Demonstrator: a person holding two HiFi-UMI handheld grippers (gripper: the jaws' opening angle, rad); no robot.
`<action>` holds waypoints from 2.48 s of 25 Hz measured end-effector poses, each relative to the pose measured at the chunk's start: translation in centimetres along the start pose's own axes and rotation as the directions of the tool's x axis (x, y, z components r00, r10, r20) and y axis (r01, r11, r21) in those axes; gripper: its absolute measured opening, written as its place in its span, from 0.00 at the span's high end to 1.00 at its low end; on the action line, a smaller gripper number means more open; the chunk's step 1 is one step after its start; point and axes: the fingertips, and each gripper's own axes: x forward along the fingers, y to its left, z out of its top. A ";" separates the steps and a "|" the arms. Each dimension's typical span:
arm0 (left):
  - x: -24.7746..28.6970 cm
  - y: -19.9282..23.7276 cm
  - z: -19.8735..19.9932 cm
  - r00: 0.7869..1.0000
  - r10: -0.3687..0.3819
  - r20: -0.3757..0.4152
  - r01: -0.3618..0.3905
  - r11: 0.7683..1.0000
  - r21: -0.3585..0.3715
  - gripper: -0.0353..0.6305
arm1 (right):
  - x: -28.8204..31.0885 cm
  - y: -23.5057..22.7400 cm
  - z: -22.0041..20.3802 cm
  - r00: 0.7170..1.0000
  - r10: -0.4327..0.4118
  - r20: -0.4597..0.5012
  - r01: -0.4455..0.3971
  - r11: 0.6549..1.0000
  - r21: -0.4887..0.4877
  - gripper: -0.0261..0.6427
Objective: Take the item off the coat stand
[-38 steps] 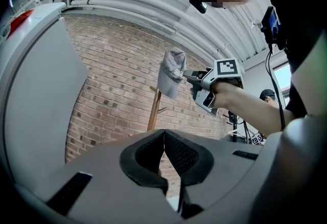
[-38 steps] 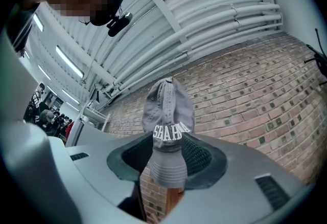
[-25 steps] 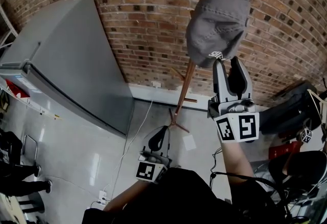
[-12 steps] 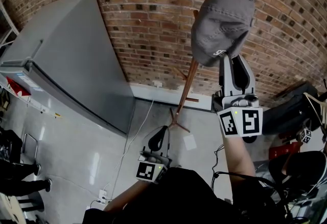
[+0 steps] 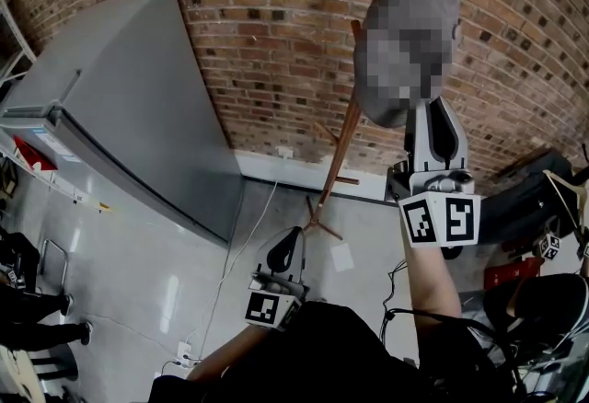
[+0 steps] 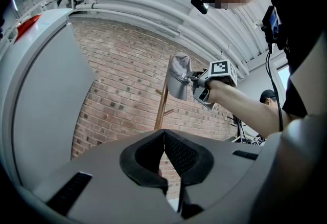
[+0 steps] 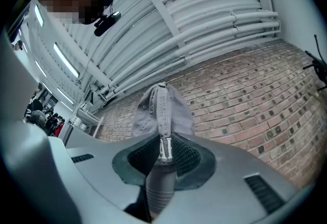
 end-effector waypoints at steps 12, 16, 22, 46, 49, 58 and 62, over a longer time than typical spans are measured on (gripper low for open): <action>-0.2 -0.1 1.4 0.999 -0.003 0.052 0.004 1.000 -0.010 0.92 | 0.0 -0.6 2.6 0.996 -0.020 0.087 0.020 1.000 -0.009 0.86; -0.5 0.2 1.3 0.999 0.008 0.051 -0.006 1.000 -0.024 0.92 | 0.0 -0.7 3.4 0.994 -0.016 0.105 0.018 0.999 -0.026 0.86; -0.2 -0.3 1.4 0.999 -0.008 0.052 0.008 1.000 -0.008 0.92 | 0.0 -0.9 4.4 0.991 -0.020 0.131 0.025 0.999 -0.039 0.86; -1.6 -0.3 1.1 0.999 -0.004 0.044 0.004 1.000 -0.005 0.92 | -0.8 -0.4 8.5 0.970 -0.053 0.239 0.060 0.998 -0.022 0.86; -1.7 -0.4 1.5 0.997 -0.005 0.076 0.006 1.000 -0.008 0.92 | -1.2 -0.4 9.2 0.963 -0.053 0.265 0.062 0.998 -0.025 0.86; -1.9 -0.6 1.2 0.998 -0.013 0.059 0.013 1.000 0.001 0.92 | -2.8 -0.3 9.8 0.957 -0.065 0.282 0.073 0.997 -0.019 0.86; -1.9 -1.0 1.2 0.998 -0.025 0.062 0.025 1.000 0.000 0.92 | -3.6 0.0 9.1 0.958 -0.065 0.278 0.081 0.996 -0.045 0.87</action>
